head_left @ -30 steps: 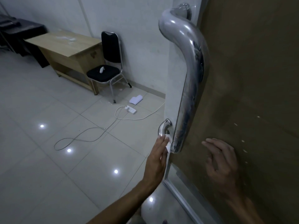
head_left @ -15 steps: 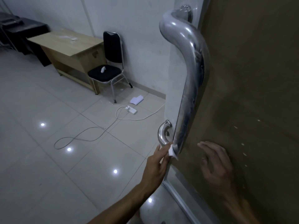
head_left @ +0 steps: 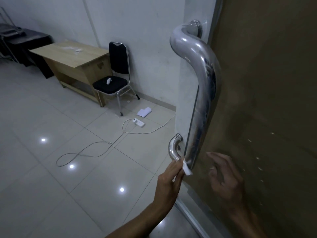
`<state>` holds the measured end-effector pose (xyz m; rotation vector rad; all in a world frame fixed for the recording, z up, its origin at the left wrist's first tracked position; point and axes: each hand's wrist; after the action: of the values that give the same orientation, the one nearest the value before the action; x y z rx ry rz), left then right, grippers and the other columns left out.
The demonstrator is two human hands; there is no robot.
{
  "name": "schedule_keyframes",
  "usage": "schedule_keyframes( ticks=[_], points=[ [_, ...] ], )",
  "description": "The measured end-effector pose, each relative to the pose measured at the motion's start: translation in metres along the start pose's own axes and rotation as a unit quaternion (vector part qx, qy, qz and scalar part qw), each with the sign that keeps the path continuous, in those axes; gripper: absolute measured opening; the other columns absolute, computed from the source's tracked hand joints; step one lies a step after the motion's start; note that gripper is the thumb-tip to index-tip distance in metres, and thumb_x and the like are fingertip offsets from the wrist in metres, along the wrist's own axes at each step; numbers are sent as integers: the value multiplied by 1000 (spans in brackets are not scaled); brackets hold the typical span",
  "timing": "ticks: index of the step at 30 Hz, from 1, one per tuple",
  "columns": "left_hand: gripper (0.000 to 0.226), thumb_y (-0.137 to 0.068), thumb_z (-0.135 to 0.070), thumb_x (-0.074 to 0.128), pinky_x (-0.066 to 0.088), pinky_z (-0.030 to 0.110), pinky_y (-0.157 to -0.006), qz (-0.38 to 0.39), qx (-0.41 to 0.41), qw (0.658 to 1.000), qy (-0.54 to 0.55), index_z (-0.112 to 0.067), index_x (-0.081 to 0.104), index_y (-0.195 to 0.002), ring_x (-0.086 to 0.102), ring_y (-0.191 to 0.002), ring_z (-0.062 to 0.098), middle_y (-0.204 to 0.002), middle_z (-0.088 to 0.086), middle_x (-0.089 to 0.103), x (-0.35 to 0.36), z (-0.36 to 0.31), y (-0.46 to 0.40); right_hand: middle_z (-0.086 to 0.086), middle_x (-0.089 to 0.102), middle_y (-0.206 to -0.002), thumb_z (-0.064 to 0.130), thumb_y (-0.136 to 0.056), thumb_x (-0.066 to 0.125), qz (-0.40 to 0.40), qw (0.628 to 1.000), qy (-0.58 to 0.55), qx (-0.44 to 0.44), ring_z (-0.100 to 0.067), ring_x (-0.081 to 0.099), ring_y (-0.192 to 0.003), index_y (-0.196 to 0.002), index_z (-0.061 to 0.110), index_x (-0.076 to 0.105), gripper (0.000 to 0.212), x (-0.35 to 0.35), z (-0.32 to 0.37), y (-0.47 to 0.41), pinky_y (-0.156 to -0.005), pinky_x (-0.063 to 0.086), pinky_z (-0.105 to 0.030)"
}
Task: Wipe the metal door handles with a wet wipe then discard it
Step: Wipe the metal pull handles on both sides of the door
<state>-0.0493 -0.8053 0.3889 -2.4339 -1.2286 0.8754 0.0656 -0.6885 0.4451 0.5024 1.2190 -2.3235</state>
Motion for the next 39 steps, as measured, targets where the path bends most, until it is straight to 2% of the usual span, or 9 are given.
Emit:
schedule_keyframes(
  ticks=[4, 9, 13, 17, 25, 28, 30, 33, 39],
  points=[
    [40, -105, -32, 31, 28, 31, -116, 89, 100, 973, -188, -17, 54, -134, 36, -136, 2, -139, -1, 55, -9, 47, -2, -1, 59, -113, 15, -92, 42, 25, 999, 28, 23, -3, 49, -110, -117, 1, 64, 36, 1, -7, 7, -101, 31, -4],
    [42, -100, -29, 36, 20, 41, -119, 190, 150, 916, -320, -19, 48, -139, 34, -142, 19, -146, 1, 48, -31, 57, -36, -12, 62, -126, 13, -94, 41, 79, 987, 134, -28, -24, 54, -122, -125, 3, 61, 38, -3, -37, 10, -109, 35, -25],
    [44, -100, -28, 29, 11, 41, -121, 260, 96, 927, -252, -21, 46, -141, 26, -145, 13, -149, -1, 45, -37, 45, -46, -12, 58, -135, 17, -91, 40, 133, 968, 201, -72, -26, 47, -131, -131, 7, 56, 44, -5, -39, 12, -111, 32, -34],
    [49, -103, -34, 22, -5, 25, -120, 303, 31, 940, -151, -25, 26, -151, 13, -146, 1, -157, -5, 30, -36, 26, -25, -14, 42, -150, 29, -88, 37, 206, 899, 358, -143, -30, 33, -140, -143, 9, 43, 60, -10, -37, 8, -118, 11, -45],
    [59, -98, -46, 0, -7, 41, -122, 290, 51, 903, -312, -29, 14, -153, -9, -148, 4, -160, -10, 7, -39, 53, -41, -16, 34, -154, 31, -94, 31, 245, 835, 465, -165, -31, 35, -142, -146, 5, 39, 59, -16, -49, -2, -120, 4, -45],
    [59, -99, -46, 4, -6, 33, -122, 296, 14, 932, -207, -27, 26, -150, -1, -145, -6, -159, -10, 21, -34, 34, -36, -16, 33, -155, 32, -97, 23, 247, 831, 474, -152, -31, 35, -142, -147, 5, 38, 58, -16, -49, -2, -120, 2, -44],
    [46, -102, -43, 11, 1, 13, -117, 298, -62, 951, -58, -40, 27, -144, 4, -134, -25, -151, -24, 24, -30, 13, -27, -15, 32, -155, 31, -100, 16, 250, 833, 473, -141, -30, 34, -142, -147, 6, 37, 58, -15, -47, -3, -120, 4, -44],
    [49, -94, -57, 15, 15, -6, -99, 268, -201, 935, 115, -48, 26, -141, 18, -126, -29, -151, -24, 25, -26, -6, -14, -15, 33, -155, 31, -98, 23, 252, 833, 473, -139, -30, 34, -142, -147, 7, 38, 57, -16, -45, -4, -119, 7, -44],
    [48, -90, -64, 14, 22, -7, -94, 250, -195, 940, 124, -51, 26, -135, 27, -123, -29, -139, -35, 26, -17, -17, -6, -15, 34, -154, 34, -94, 30, 263, 843, 452, -126, -31, 36, -141, -147, 8, 38, 60, -17, -41, -6, -119, 7, -43]
  ],
)
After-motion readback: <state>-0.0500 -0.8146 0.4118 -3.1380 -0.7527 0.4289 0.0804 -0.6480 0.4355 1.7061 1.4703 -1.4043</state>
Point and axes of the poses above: each hand's wrist, its own y-axis away from the middle knuckle, its own x-axis out of the palm, z = x × y
